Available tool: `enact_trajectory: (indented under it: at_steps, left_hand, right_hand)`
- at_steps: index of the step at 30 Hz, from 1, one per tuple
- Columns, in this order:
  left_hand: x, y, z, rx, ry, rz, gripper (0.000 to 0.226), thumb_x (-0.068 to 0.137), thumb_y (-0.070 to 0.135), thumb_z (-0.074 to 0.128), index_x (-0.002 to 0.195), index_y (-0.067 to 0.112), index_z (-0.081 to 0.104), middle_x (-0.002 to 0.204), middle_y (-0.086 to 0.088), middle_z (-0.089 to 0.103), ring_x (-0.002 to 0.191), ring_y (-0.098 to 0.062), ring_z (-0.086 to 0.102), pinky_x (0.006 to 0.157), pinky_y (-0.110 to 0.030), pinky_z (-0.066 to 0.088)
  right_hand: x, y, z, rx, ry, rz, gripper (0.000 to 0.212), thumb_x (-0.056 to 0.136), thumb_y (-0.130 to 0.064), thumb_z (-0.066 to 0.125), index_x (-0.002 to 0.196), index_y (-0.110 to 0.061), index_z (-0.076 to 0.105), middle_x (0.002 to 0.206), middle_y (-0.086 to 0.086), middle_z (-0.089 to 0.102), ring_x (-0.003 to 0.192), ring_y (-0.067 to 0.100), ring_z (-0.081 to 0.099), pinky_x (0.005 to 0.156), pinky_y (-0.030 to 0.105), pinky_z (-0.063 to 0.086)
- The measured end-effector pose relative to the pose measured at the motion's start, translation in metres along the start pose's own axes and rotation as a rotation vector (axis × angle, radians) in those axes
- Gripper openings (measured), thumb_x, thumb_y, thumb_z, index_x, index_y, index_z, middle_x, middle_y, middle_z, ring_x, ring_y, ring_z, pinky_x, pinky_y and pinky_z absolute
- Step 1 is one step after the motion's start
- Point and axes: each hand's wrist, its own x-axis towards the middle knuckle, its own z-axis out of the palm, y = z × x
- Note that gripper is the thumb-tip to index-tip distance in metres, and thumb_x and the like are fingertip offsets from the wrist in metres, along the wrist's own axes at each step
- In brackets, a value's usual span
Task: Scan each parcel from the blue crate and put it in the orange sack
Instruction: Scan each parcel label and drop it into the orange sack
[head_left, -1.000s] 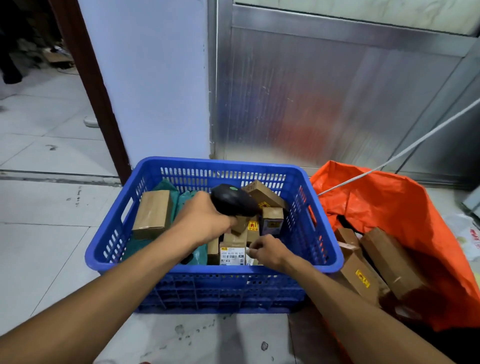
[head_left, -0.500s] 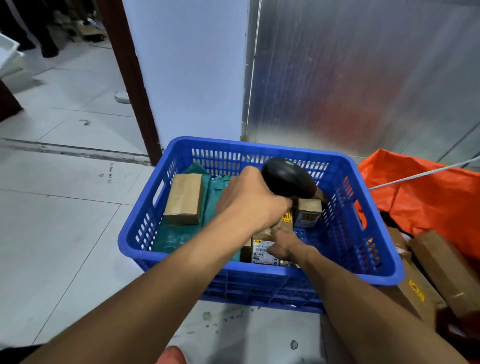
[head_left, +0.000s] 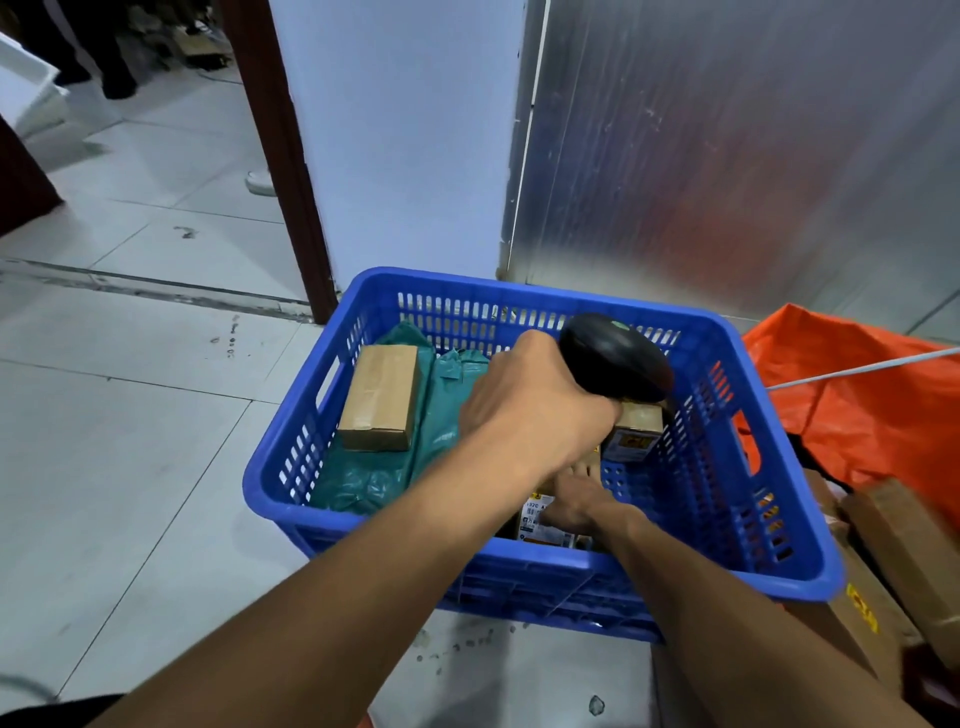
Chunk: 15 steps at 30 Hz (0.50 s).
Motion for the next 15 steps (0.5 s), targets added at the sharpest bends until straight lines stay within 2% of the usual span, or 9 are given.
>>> enact_trajectory:
  at_steps: [4,7,9,11,13,15]
  left_hand:
    - [-0.001,0.002,0.002,-0.006,-0.023,-0.002,0.019,0.074,0.029,0.076,0.092,0.022,0.074,0.085,0.001,0.076,0.087,-0.022,0.071,0.079,-0.036,0.059]
    - [0.0,0.0,0.002,-0.015,-0.028,0.009,0.017,0.075,0.028,0.075,0.09,0.021,0.074,0.082,0.002,0.076,0.086,-0.02,0.072,0.081,-0.038,0.06]
    - [-0.001,0.0,0.002,-0.011,-0.026,0.021,0.016,0.075,0.028,0.075,0.089,0.021,0.074,0.081,0.003,0.076,0.085,-0.019,0.072,0.079,-0.037,0.059]
    - [-0.001,0.0,0.001,-0.014,-0.029,0.033,0.016,0.075,0.028,0.076,0.09,0.021,0.074,0.08,0.003,0.075,0.083,-0.019,0.071,0.075,-0.033,0.058]
    - [-0.002,0.0,0.0,-0.012,-0.032,0.044,0.018,0.074,0.028,0.077,0.09,0.021,0.074,0.078,0.002,0.073,0.081,-0.019,0.07,0.07,-0.031,0.055]
    - [-0.003,0.0,-0.001,-0.01,-0.04,0.052,0.017,0.075,0.027,0.078,0.091,0.02,0.074,0.076,0.001,0.074,0.079,-0.018,0.071,0.072,-0.033,0.058]
  right_hand:
    - [-0.003,0.002,0.0,0.046,-0.018,-0.021,0.088,0.084,-0.026,0.074,0.152,-0.014,0.019,0.151,0.016,0.035,0.135,0.036,0.039,0.11,0.045,0.04]
    - [-0.008,0.005,-0.004,0.059,0.0,-0.05,0.087,0.08,-0.025,0.08,0.146,-0.014,0.023,0.14,0.016,0.046,0.123,0.034,0.049,0.1,0.043,0.048]
    - [-0.012,0.012,-0.008,0.057,-0.018,-0.073,0.08,0.079,-0.024,0.082,0.139,-0.014,0.03,0.128,0.014,0.053,0.108,0.029,0.058,0.085,0.038,0.055]
    - [-0.018,0.019,-0.012,0.034,-0.028,-0.095,0.076,0.079,-0.029,0.083,0.138,-0.015,0.037,0.12,0.01,0.058,0.097,0.024,0.062,0.075,0.033,0.054]
    - [-0.028,0.027,-0.02,0.01,0.004,-0.106,0.075,0.078,-0.034,0.082,0.139,-0.015,0.042,0.125,0.009,0.059,0.103,0.024,0.06,0.08,0.032,0.051]
    - [-0.037,0.036,-0.03,0.012,0.049,-0.102,0.075,0.078,-0.036,0.081,0.139,-0.015,0.045,0.128,0.009,0.06,0.11,0.026,0.058,0.086,0.033,0.049]
